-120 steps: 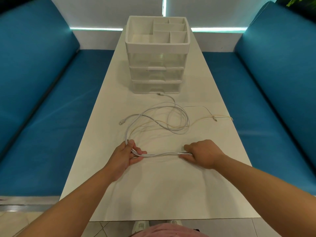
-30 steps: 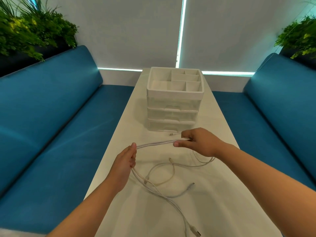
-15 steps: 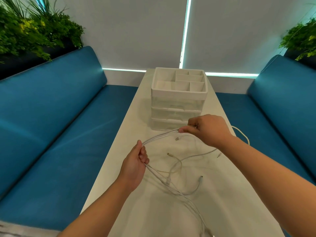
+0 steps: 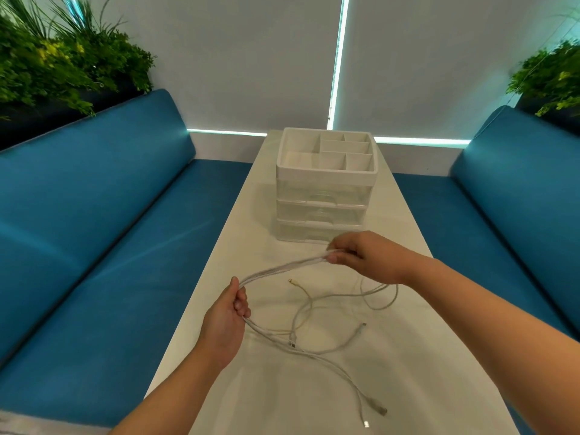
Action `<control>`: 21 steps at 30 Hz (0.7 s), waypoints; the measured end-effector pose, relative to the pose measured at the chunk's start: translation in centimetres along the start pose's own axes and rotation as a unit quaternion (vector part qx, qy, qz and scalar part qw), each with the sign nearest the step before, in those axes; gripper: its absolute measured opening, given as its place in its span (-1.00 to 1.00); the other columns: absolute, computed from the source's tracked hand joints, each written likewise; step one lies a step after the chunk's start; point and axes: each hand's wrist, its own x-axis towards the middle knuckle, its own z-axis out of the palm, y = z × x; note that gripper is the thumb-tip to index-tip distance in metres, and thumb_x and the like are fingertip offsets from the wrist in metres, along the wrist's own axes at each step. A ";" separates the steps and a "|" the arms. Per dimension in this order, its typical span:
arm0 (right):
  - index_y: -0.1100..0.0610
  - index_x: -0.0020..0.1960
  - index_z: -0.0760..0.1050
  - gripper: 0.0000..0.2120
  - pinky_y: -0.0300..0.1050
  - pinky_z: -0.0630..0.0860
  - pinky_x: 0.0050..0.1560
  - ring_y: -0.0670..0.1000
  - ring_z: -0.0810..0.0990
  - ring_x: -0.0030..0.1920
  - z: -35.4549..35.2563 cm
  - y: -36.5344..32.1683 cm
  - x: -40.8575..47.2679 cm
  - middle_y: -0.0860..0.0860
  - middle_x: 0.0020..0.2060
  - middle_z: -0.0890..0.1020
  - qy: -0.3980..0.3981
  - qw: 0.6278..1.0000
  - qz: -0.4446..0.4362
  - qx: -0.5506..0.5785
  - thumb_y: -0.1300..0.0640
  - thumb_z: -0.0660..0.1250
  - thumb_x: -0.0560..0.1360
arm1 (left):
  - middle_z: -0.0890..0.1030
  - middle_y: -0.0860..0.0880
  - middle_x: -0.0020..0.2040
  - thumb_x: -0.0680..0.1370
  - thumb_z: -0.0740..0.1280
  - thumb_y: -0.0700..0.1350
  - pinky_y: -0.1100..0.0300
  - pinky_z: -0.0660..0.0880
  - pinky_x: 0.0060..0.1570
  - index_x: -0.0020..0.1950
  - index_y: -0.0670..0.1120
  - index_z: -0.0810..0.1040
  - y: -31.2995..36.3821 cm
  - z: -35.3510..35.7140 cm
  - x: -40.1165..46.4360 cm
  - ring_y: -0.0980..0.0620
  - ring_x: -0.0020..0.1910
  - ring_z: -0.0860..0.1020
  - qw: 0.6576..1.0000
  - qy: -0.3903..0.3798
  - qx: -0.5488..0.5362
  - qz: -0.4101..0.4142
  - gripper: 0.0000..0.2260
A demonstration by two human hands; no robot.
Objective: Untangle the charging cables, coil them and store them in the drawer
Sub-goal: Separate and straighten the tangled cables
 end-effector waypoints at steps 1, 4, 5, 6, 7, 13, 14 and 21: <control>-0.01 -0.04 0.53 -0.72 -0.18 0.41 -0.15 -0.10 0.50 -0.20 0.4 0.5 -0.2 -0.16 -0.22 0.56 -0.029 0.997 0.030 -0.066 -0.14 0.13 0.61 | 0.30 0.02 -0.38 0.65 0.21 0.00 0.16 0.24 -0.21 -0.25 -0.08 0.43 0.2 0.0 0.0 0.07 -0.39 0.24 1.000 -0.004 0.005 0.005 -0.71; 0.04 -0.20 0.41 -0.53 -0.13 0.36 -0.25 -0.04 0.46 -0.29 1.5 2.0 -0.7 -0.12 -0.38 0.47 -0.016 0.977 0.107 -0.186 -0.32 0.01 0.55 | 0.32 0.03 -0.37 0.65 0.21 -0.02 0.17 0.24 -0.21 -0.24 -0.07 0.42 0.6 0.3 -0.1 0.08 -0.39 0.24 0.999 -0.020 0.028 0.016 -0.72; 0.10 -0.25 0.39 -0.46 -0.12 0.33 -0.29 -0.04 0.42 -0.36 1.6 2.0 -0.6 -0.08 -0.44 0.43 0.017 0.982 0.114 -0.150 -0.36 0.04 0.51 | 0.32 0.03 -0.37 0.65 0.21 -0.01 0.17 0.24 -0.21 -0.24 -0.07 0.42 0.6 0.3 -0.1 0.09 -0.39 0.24 0.999 -0.017 0.026 0.016 -0.72; 0.17 -0.30 0.37 -0.41 -0.14 0.32 -0.32 -0.04 0.36 -0.41 1.5 1.6 -0.6 -0.04 -0.48 0.38 0.052 0.990 0.112 -0.069 -0.38 0.10 0.48 | 0.32 0.03 -0.37 0.65 0.22 -0.01 0.17 0.24 -0.21 -0.23 -0.07 0.42 0.6 0.2 0.0 0.09 -0.39 0.24 1.000 -0.012 0.022 0.015 -0.72; 0.22 -0.33 0.36 -0.40 -0.17 0.32 -0.34 -0.05 0.32 -0.44 1.3 1.1 -0.6 -0.01 -0.49 0.33 0.080 0.991 0.104 0.035 -0.35 0.18 0.45 | 0.31 0.03 -0.38 0.65 0.22 0.00 0.17 0.24 -0.21 -0.24 -0.07 0.42 0.6 0.0 0.0 0.09 -0.39 0.24 1.000 -0.007 0.019 0.013 -0.72; 0.04 -0.13 0.62 -0.61 -0.24 0.33 -0.26 -0.18 0.42 -0.41 1.0 0.8 -1.5 -0.17 -0.48 0.48 -0.044 0.988 0.142 -0.041 -0.20 0.17 0.57 | 0.28 0.02 -0.39 0.65 0.21 0.02 0.18 0.26 -0.21 -0.25 -0.07 0.43 0.7 0.0 0.2 0.09 -0.42 0.26 1.000 -0.002 0.028 0.012 -0.69; 0.01 -0.10 0.62 -0.60 -0.19 0.37 -0.23 -0.16 0.44 -0.36 1.2 1.2 -1.6 -0.15 -0.42 0.50 -0.030 0.982 0.163 -0.093 -0.23 0.14 0.57 | 0.29 0.03 -0.39 0.65 0.21 0.01 0.18 0.26 -0.21 -0.25 -0.07 0.43 0.5 0.2 0.2 0.09 -0.42 0.26 0.999 -0.008 0.030 0.009 -0.70; 0.02 -0.24 0.57 -0.64 -0.19 0.33 -0.33 -0.11 0.38 -0.45 0.1 0.2 -1.6 -0.09 -0.51 0.43 0.065 0.993 0.094 -0.024 -0.16 0.21 0.57 | 0.31 0.02 -0.38 0.65 0.20 0.03 0.17 0.27 -0.18 -0.22 -0.07 0.44 -0.7 0.3 -0.3 0.08 -0.38 0.27 1.000 -0.008 0.004 -0.018 -0.70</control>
